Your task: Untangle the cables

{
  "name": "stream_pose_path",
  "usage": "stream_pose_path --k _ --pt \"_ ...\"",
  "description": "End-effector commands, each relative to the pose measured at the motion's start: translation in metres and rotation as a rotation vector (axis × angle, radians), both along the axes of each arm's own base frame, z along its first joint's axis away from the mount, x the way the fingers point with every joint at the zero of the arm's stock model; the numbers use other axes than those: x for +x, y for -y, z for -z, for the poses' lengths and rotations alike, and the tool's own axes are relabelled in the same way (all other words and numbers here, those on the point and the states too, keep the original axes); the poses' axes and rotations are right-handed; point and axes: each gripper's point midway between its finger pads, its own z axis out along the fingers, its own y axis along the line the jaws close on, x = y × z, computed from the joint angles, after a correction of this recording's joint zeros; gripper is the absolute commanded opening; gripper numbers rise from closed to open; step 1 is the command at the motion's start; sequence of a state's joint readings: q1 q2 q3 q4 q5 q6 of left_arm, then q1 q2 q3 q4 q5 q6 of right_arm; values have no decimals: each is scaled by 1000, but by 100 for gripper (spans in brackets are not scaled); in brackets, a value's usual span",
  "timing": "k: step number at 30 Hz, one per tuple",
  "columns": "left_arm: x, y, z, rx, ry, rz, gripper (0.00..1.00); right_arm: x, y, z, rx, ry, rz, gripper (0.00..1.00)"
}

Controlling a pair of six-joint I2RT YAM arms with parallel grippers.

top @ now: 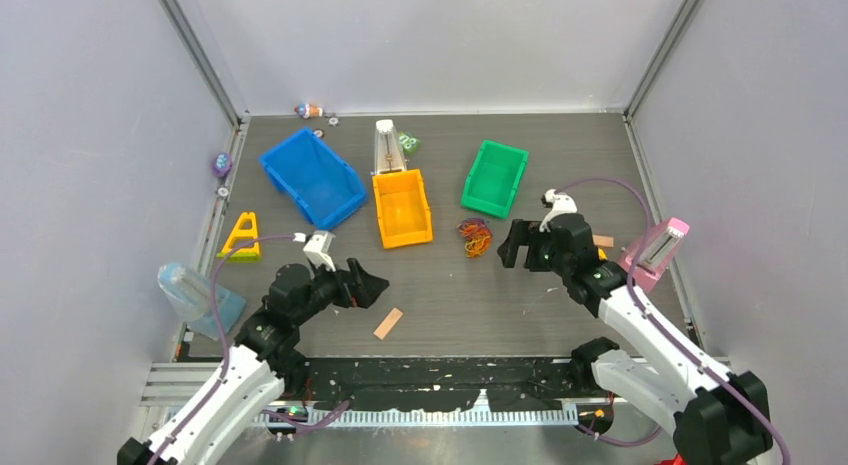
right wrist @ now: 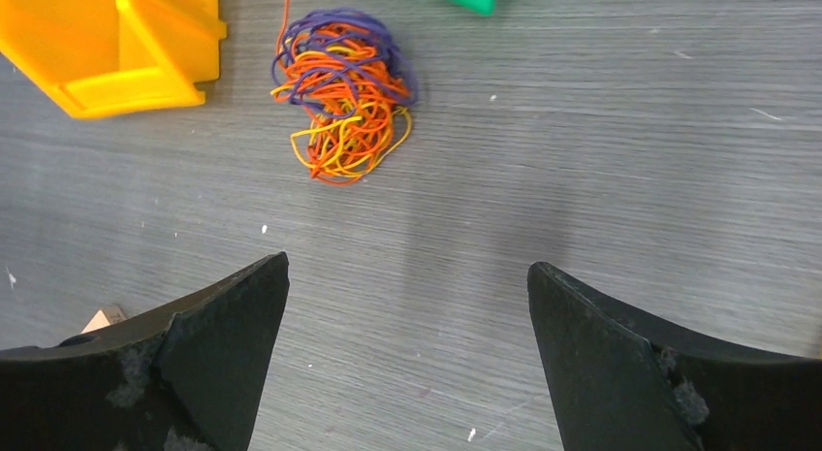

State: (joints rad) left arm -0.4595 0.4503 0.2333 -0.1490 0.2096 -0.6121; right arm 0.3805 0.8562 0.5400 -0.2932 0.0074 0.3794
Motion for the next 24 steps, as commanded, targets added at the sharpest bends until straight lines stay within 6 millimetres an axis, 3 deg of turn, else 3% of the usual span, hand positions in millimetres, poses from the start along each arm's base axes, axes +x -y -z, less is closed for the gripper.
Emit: stream_pose_path --k 1,7,15,16,17,18,19,20,22,24 --pt "1 31 -40 -48 163 123 99 19 -29 -19 39 78 -93 98" --pt "-3 44 -35 -21 154 171 99 35 -52 -9 44 51 -124 93" --pt "2 35 -36 -17 172 109 99 76 -84 19 23 20 -145 90" --pt "2 34 -36 -17 172 100 99 83 -89 17 33 26 -147 84" --pt "2 33 -36 -21 170 95 99 85 -92 32 23 -12 -158 78" --pt "2 32 -35 -22 168 93 99 91 -97 29 24 -12 -167 62" --pt "2 32 -34 -22 167 91 99 90 -100 42 16 -52 -181 50" --pt "2 32 -35 -24 169 89 99 93 -102 42 16 -55 -186 30" --pt "2 32 -35 -19 173 90 99 90 -102 47 5 -64 -198 13" --pt "4 32 -37 -1 178 94 99 81 -101 41 17 -37 -212 8"
